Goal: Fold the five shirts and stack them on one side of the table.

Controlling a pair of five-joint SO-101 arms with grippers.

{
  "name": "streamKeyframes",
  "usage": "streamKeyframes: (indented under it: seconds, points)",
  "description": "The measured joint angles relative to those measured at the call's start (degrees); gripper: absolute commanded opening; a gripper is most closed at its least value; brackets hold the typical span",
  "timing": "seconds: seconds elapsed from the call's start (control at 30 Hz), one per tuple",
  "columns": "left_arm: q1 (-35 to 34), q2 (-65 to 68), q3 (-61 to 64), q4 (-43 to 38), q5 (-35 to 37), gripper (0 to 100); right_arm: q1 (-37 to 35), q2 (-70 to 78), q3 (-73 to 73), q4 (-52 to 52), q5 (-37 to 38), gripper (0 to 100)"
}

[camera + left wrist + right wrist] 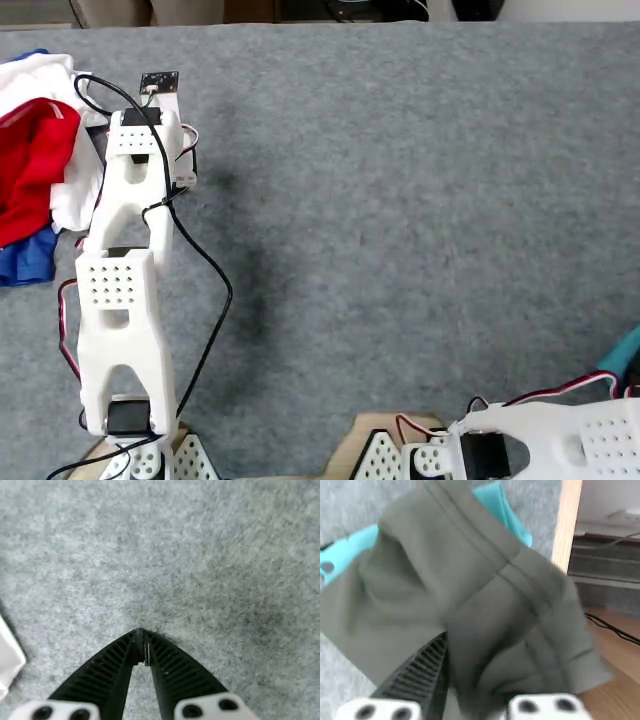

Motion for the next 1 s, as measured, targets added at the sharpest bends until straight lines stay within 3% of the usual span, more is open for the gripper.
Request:
streamKeyframes:
  seconds: [0.33,0.5,0.7,0.9,1.0]
  points:
    - [0.00,0.00,0.00,0.00,0.00,2,-0.26,-0.18,-5.63,10.20,0.62,32.3]
    - [0.00,0.00,0.00,0.00,0.00,2,-4.92,-2.90,-13.45,17.14,0.62,32.3]
    - [0.00,0.00,0.00,0.00,0.00,2,-14.68,-11.43,-17.49,18.02,0.26,30.0]
    - [-0.26,0.26,-2.55,1.49,0.00,2,-30.33,-14.95,-17.49,18.02,-4.57,0.5]
    - [-2.46,0.62,-8.44,4.84,-0.18,2,-39.65,-14.95,-16.00,18.02,-4.92,4.1]
